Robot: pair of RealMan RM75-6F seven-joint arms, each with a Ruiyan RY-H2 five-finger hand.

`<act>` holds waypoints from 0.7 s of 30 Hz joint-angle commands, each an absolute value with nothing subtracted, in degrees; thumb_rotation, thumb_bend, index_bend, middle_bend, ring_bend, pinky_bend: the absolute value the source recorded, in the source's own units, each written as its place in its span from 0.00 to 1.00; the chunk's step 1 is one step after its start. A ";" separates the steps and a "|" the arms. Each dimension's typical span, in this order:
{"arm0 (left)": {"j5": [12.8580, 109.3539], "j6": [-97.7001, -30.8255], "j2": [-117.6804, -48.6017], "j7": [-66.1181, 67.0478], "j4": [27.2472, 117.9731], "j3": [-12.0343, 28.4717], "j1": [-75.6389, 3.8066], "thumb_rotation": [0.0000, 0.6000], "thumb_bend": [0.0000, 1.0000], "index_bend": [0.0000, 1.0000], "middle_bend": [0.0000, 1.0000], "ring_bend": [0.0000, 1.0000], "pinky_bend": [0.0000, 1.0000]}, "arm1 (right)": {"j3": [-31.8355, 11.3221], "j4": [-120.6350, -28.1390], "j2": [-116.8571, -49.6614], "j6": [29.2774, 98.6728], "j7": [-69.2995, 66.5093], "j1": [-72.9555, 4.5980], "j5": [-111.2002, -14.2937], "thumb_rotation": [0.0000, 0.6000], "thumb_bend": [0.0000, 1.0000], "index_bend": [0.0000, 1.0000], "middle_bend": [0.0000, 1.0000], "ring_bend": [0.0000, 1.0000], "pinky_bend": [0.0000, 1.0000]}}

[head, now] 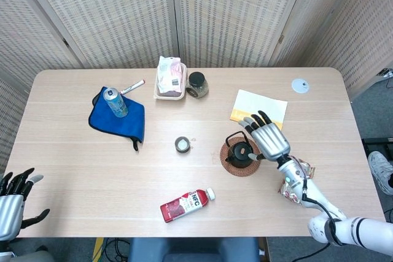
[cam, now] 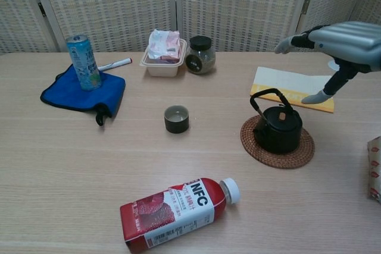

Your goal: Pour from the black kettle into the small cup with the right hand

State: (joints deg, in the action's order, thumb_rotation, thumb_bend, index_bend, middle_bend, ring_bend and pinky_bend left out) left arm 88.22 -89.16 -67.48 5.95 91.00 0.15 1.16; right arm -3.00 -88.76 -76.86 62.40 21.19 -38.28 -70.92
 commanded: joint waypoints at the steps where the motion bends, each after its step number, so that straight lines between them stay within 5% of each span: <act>1: 88.28 -88.91 -67.55 5.83 90.91 0.32 0.84 1.00 0.14 0.23 0.11 0.13 0.00 | -2.10 -91.58 -74.65 69.58 23.42 -33.20 -72.46 0.83 0.00 0.15 0.16 0.09 0.08; 21: 89.72 -87.02 -69.93 5.44 90.42 2.20 -3.21 1.00 0.14 0.23 0.11 0.13 0.00 | 4.02 -95.50 -68.33 92.75 16.00 -11.13 -80.59 0.91 0.00 0.15 0.20 0.09 0.08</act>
